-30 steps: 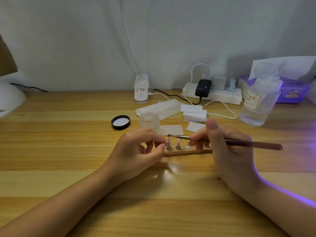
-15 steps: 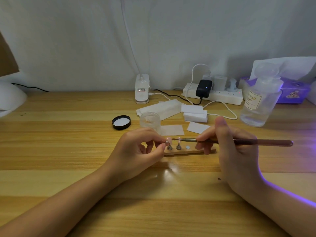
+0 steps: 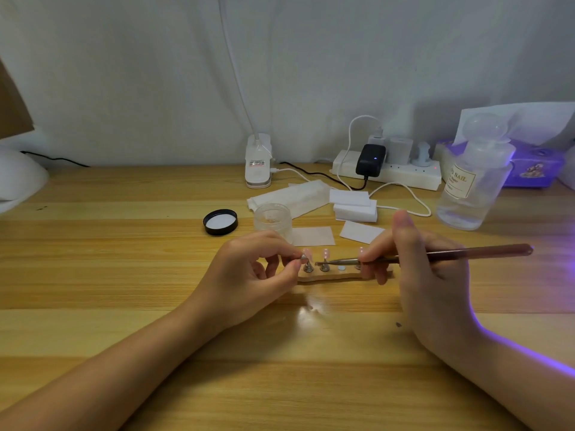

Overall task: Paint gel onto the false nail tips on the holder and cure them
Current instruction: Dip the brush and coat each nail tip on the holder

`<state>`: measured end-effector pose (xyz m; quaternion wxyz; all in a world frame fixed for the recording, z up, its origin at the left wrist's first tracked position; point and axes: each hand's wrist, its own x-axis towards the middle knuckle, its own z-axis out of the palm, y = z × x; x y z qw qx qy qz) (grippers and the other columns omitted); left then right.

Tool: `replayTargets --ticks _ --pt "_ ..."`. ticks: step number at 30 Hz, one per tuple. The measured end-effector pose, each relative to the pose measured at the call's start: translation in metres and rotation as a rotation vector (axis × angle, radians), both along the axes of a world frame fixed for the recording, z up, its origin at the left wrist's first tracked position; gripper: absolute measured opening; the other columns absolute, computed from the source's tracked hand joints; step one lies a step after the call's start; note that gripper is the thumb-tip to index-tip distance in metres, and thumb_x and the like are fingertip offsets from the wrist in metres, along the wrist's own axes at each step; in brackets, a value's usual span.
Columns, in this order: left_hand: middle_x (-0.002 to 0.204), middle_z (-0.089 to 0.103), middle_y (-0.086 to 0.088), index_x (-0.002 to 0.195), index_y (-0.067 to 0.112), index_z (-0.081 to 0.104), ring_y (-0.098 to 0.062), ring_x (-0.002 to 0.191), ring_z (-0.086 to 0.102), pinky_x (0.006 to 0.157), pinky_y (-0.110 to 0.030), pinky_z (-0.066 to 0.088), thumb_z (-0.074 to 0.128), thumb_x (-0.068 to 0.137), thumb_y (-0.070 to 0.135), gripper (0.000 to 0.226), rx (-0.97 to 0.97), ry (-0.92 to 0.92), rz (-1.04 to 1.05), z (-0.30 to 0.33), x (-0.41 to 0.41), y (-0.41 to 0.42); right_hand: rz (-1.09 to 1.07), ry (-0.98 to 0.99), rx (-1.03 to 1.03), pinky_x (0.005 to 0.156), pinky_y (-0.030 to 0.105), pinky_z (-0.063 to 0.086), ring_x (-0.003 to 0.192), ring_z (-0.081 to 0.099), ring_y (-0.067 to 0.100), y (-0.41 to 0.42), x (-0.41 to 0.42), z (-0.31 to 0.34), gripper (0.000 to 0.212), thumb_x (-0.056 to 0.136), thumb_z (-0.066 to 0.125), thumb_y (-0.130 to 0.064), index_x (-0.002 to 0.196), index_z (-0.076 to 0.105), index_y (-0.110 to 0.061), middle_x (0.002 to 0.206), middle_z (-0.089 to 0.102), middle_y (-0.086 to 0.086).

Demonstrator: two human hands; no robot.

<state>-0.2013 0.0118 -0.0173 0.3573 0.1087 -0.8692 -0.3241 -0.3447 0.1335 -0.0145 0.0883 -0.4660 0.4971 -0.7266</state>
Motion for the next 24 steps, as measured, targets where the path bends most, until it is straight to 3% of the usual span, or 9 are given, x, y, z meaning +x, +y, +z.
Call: replayTargets --ticks 7,11,16,24 --pt "0.077 0.065 0.002 0.089 0.019 0.069 -0.018 0.065 0.056 0.044 -0.033 0.046 0.069 0.079 0.003 0.019 0.004 -0.014 -0.006 -0.0007 0.0004 -0.0007 0.043 0.066 0.053 0.053 0.013 0.045 0.052 0.056 0.005 -0.0014 0.0038 0.0022 0.035 0.090 0.043 -0.026 0.067 0.066 -0.014 0.062 0.065 0.004" --pt "0.077 0.065 0.004 0.088 0.027 0.066 -0.017 0.063 0.055 0.042 -0.029 0.044 0.066 0.078 0.010 0.020 0.009 0.011 -0.020 -0.0014 0.0007 -0.0011 0.035 0.025 0.045 0.050 0.014 0.044 0.050 0.055 0.004 -0.0006 0.0047 0.0026 0.037 0.089 0.043 -0.026 0.062 0.065 -0.013 0.056 0.064 0.003" --pt "0.077 0.065 0.004 0.088 0.023 0.068 -0.015 0.061 0.055 0.042 -0.034 0.044 0.063 0.077 0.016 0.014 -0.008 0.010 -0.006 -0.0010 -0.0003 -0.0007 -0.013 -0.013 0.021 0.046 0.015 0.042 0.045 0.053 0.007 0.0002 0.0011 0.0006 0.043 0.089 0.041 -0.027 0.056 0.063 -0.010 0.049 0.059 0.001" --pt "0.079 0.065 0.003 0.090 0.018 0.070 -0.016 0.062 0.056 0.041 -0.028 0.042 0.063 0.078 0.015 0.014 -0.032 0.003 -0.009 -0.0018 0.0004 -0.0008 0.015 0.054 0.029 0.053 0.013 0.044 0.052 0.056 0.005 -0.0010 0.0028 0.0015 0.035 0.090 0.043 -0.025 0.067 0.066 -0.015 0.061 0.066 0.001"
